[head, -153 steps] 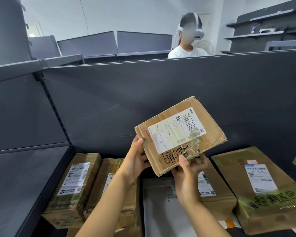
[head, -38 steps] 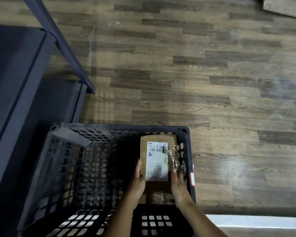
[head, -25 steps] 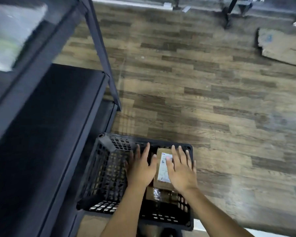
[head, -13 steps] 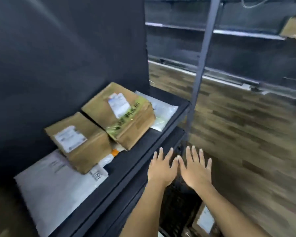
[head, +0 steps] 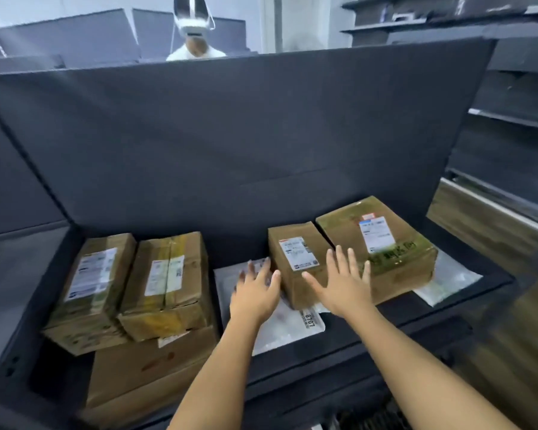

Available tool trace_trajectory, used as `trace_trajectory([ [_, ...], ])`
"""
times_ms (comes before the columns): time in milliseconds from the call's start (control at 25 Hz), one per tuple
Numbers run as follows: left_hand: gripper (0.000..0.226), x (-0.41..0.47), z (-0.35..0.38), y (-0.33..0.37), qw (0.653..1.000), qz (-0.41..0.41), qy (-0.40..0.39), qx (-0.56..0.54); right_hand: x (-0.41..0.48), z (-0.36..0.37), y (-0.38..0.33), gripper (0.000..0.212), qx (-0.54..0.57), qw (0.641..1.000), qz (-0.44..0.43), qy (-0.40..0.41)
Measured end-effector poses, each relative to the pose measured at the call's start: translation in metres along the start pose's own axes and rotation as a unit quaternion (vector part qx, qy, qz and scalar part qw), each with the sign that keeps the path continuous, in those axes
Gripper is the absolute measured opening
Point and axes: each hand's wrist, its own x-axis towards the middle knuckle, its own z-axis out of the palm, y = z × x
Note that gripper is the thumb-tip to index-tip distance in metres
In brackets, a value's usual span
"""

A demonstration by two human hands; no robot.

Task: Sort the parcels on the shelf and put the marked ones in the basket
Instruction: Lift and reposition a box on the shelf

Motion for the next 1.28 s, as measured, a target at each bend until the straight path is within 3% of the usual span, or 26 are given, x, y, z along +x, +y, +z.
trace_trajectory([
  [240,0.058,0.043,-0.030,-0.038,0.999,-0.032,-0.022,-0.036,0.057,0.007,-0.034,0.096,-0.026,0.999,-0.021,-0.021],
  [560,0.061,0.076,0.005,-0.020,0.992,-0.055,-0.092,-0.060,0.104,0.029,0.011,0.086,0.084,0.982,0.068,-0.157],
  [840,0.065,0.114,0.029,0.008,0.978,-0.070,-0.106,-0.165,0.146,0.033,0.019,0.078,0.141,0.971,0.058,-0.183],
  [920,0.055,0.122,0.037,0.016,0.951,-0.088,-0.111,-0.275,0.157,0.034,0.014,0.077,0.203,0.957,0.096,-0.185],
  [1040,0.037,0.125,0.041,0.010,0.846,-0.194,-0.087,-0.488,0.162,0.039,0.001,0.067,0.284,0.930,0.137,-0.189],
  [1120,0.031,0.120,0.037,0.000,0.792,-0.250,-0.076,-0.552,0.157,0.043,-0.007,0.058,0.318,0.923,0.132,-0.173],
  [1280,0.031,0.112,0.022,-0.016,0.786,-0.259,-0.016,-0.561,0.134,0.035,-0.023,0.047,0.394,0.903,0.108,-0.135],
])
